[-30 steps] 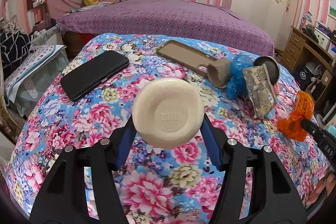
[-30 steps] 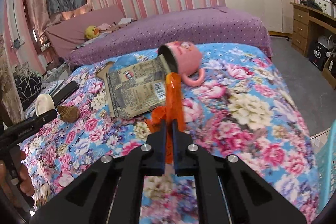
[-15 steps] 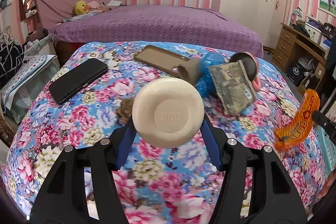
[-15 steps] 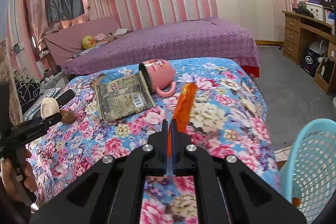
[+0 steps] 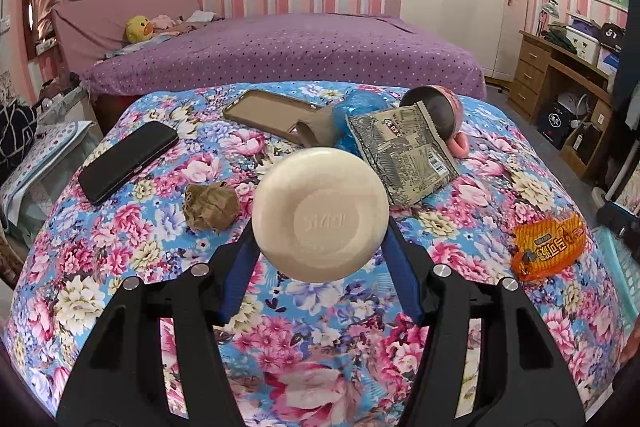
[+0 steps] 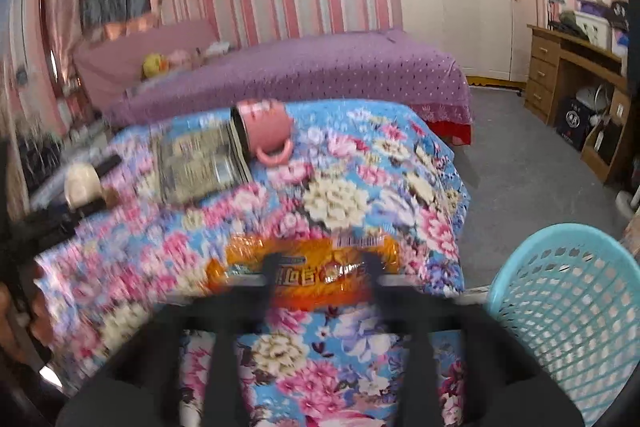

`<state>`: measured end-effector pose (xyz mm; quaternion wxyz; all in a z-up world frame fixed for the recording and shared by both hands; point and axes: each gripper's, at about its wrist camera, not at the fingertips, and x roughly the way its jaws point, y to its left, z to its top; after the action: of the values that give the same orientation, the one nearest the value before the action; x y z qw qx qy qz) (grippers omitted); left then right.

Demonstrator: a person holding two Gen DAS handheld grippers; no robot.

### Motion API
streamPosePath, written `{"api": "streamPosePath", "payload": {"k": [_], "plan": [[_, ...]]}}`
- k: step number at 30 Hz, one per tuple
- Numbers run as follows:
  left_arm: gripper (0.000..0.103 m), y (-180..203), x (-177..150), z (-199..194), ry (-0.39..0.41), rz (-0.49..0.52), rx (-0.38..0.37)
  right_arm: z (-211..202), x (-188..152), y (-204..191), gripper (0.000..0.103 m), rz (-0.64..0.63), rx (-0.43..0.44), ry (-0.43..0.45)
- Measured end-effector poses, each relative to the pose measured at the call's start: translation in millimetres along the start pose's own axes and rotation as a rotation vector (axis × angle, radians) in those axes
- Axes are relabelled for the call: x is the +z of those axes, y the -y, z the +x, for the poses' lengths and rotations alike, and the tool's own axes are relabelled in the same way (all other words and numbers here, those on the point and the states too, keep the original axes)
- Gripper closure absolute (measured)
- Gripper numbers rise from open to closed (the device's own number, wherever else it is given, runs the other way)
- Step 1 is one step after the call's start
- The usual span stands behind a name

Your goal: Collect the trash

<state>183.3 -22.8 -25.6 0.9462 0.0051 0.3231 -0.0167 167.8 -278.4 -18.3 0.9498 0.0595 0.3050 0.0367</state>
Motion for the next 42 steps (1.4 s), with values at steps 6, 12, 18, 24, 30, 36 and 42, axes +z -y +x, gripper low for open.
{"api": "streamPosePath", "payload": {"k": [6, 12, 18, 24, 30, 36, 42], "plan": [[0.044, -5.4, -0.6, 6.0, -0.012, -0.001, 0.009, 26.7, -9.2, -25.4, 0.017, -0.082, 0.015, -0.093], [0.044, -15.2, 2.0, 7.4, -0.008, -0.012, 0.01, 44.8, -14.1, -52.8, 0.017, -0.148, 0.049, -0.162], [0.044, -23.0, 4.0, 8.3, -0.009, -0.03, 0.005, 61.7, -18.9, -65.8, 0.051, -0.169, 0.07, -0.231], [0.044, -24.2, 3.5, 7.7, -0.008, -0.026, 0.01, 62.1, -13.3, -51.5, 0.086, -0.083, 0.115, -0.215], [0.044, -23.4, 4.6, 4.5, -0.002, -0.041, 0.007, 34.1, -1.3, -47.9, 0.086, -0.106, 0.085, -0.1], [0.044, -5.8, 3.0, -7.2, 0.01, -0.032, -0.026, 4.7, 7.9, -19.7, 0.086, -0.065, 0.056, -0.013], [0.044, 31.0, 7.4, -21.0, 0.027, -0.027, -0.074, -27.3, 12.5, 20.2, 0.086, -0.029, 0.005, 0.049]]}}
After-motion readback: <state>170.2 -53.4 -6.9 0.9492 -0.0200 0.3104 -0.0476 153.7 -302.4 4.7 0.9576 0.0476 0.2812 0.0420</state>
